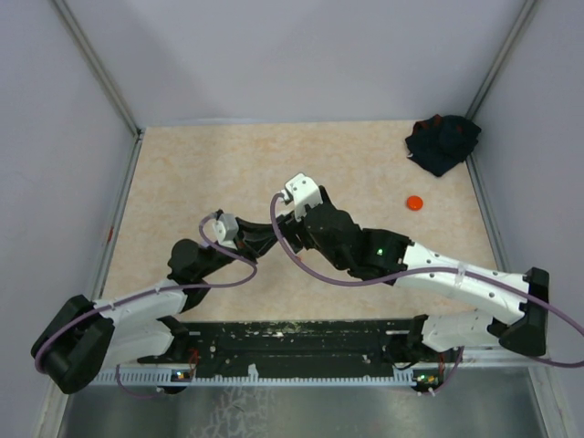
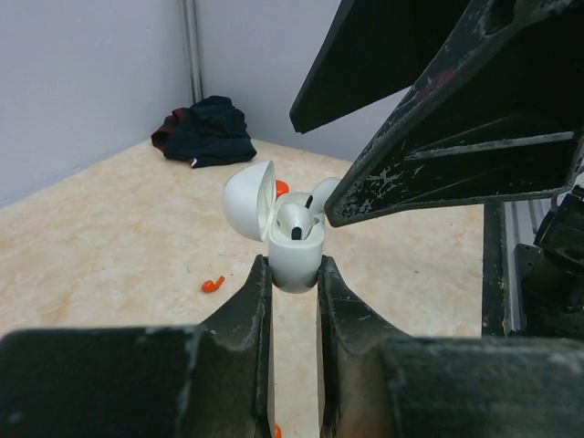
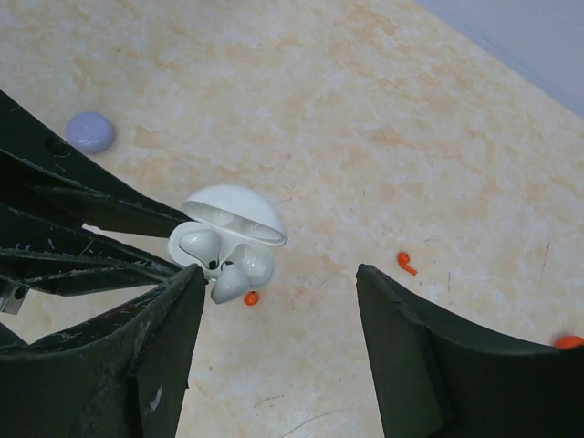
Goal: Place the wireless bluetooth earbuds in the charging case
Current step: Adjust the earbud with the charging case.
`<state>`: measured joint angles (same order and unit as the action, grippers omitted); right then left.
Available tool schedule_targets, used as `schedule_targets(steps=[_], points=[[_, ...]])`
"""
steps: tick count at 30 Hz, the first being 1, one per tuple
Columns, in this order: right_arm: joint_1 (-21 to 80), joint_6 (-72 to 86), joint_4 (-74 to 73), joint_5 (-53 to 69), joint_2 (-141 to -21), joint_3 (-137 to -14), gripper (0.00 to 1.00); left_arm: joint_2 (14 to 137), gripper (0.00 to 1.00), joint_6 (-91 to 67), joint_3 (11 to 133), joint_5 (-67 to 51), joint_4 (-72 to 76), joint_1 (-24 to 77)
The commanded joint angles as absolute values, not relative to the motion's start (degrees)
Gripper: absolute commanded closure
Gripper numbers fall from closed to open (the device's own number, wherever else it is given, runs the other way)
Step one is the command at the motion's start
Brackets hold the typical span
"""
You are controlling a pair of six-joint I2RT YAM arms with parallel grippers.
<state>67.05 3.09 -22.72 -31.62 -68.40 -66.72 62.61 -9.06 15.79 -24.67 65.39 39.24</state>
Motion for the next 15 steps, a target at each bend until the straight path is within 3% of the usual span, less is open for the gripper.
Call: schedule_targets(steps=[1,15], points=[[66.73,2.91,-20.62,-33.87,-68.17,-66.84,0.33,62.01,1.0,-9.6,17.34,-25.54,66.75,39.55],[66.71,0.25,-22.08,-34.48,-64.07,-64.3,0.33,61.62,1.0,-10.69,16.21,-25.53,68.43,39.55]])
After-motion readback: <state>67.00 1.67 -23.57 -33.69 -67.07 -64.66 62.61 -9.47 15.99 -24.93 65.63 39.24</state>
